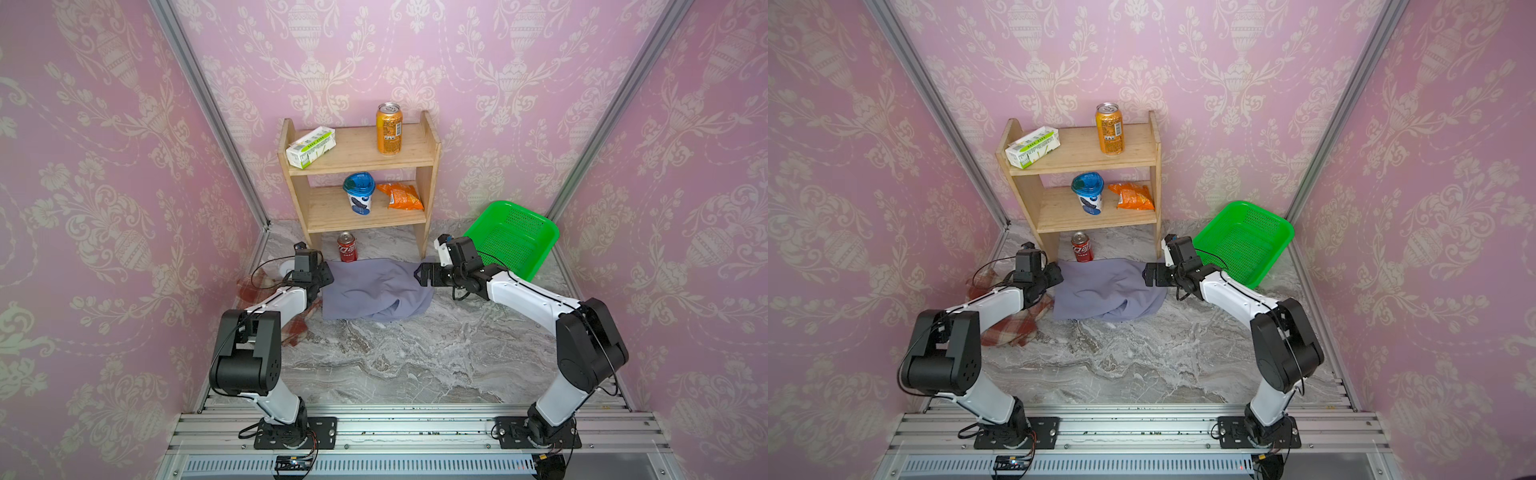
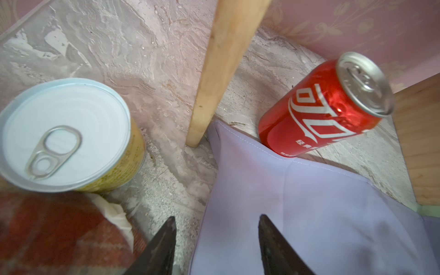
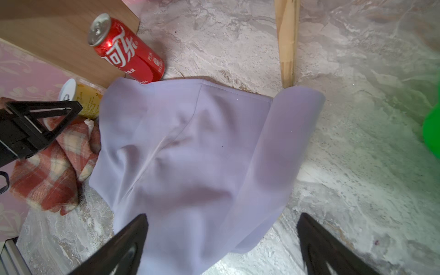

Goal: Roll up the skirts
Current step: Flatten out the skirt at the center of the board, then adjust the basket at the corner of the board.

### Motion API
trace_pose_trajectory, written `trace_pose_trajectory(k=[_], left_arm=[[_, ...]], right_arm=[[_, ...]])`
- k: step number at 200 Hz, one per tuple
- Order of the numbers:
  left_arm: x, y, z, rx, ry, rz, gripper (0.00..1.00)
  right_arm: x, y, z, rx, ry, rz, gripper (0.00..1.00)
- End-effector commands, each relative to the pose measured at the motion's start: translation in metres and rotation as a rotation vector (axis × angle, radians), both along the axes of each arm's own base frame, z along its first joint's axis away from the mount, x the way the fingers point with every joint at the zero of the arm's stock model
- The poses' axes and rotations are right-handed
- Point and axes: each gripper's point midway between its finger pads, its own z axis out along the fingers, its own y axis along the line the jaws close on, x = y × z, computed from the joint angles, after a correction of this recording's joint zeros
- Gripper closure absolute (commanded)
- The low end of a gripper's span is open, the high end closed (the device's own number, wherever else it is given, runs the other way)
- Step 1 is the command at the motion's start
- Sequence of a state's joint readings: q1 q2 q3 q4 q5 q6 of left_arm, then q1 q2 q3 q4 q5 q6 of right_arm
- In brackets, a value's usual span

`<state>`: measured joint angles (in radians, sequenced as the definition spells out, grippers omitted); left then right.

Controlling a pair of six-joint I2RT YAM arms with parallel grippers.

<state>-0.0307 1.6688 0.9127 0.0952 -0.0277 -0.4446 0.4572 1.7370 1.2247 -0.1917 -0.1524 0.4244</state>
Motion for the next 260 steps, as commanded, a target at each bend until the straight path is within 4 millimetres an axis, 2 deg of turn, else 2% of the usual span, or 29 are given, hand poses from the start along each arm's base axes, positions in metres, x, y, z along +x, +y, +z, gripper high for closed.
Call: trace_pose_trajectory(k=[1,42,85,103,110,133,147,170,192,223,243,245,252,254,260], left_arm=[[0.005,-0.007,-0.018,-0.023,0.071,-0.003,0.42],[0.017,-0.007,-0.042,-0.005,0.16,-0.013,0.38],[0.028,-0.008,-0.058,-0.002,0.196,-0.021,0.37],[0.031,-0.011,-0.061,-0.014,0.201,-0.031,0.4],[0.032,-0.011,-0.061,-0.019,0.201,-0.032,0.45],[0.03,-0.016,-0.056,-0.049,0.19,-0.044,0.82],[0.025,-0.019,-0.046,-0.073,0.159,-0.04,1.0],[0.01,-0.024,-0.024,-0.121,0.082,-0.031,1.0],[-0.005,-0.038,0.006,-0.147,-0.012,-0.071,1.0],[-0.028,-0.091,0.071,-0.136,-0.223,-0.279,1.0],[-0.047,-0.129,0.123,-0.163,-0.396,-0.429,1.0],[-0.052,-0.131,0.119,-0.166,-0.393,-0.441,1.0],[-0.06,-0.141,0.129,-0.184,-0.431,-0.484,1.0],[-0.062,-0.144,0.132,-0.188,-0.443,-0.496,1.0],[-0.068,-0.153,0.143,-0.202,-0.475,-0.531,1.0]], right_arm=[[0.009,-0.027,-0.015,-0.049,0.088,-0.103,0.0],[0.022,-0.069,-0.028,-0.046,0.133,-0.2,0.0],[0.028,-0.099,-0.033,-0.053,0.154,-0.25,0.0],[0.029,-0.107,-0.031,-0.045,0.146,-0.256,0.0],[0.03,-0.105,-0.027,-0.038,0.133,-0.245,0.0],[0.027,-0.087,-0.015,-0.001,0.1,-0.169,0.0],[0.02,-0.072,-0.01,-0.016,0.096,-0.101,0.0],[0.009,-0.057,-0.001,-0.019,0.082,-0.045,0.0],[0.0,-0.053,0.007,0.015,0.075,-0.037,0.0],[-0.014,-0.055,0.024,0.042,0.053,-0.033,0.0],[-0.021,-0.059,0.04,0.05,0.027,-0.038,0.0],[-0.022,-0.06,0.042,0.05,0.024,-0.039,0.0],[-0.024,-0.063,0.05,0.053,0.012,-0.048,0.0],[-0.029,-0.066,0.041,0.047,0.033,-0.052,0.0],[-0.033,-0.071,0.042,0.049,0.038,-0.064,0.0]])
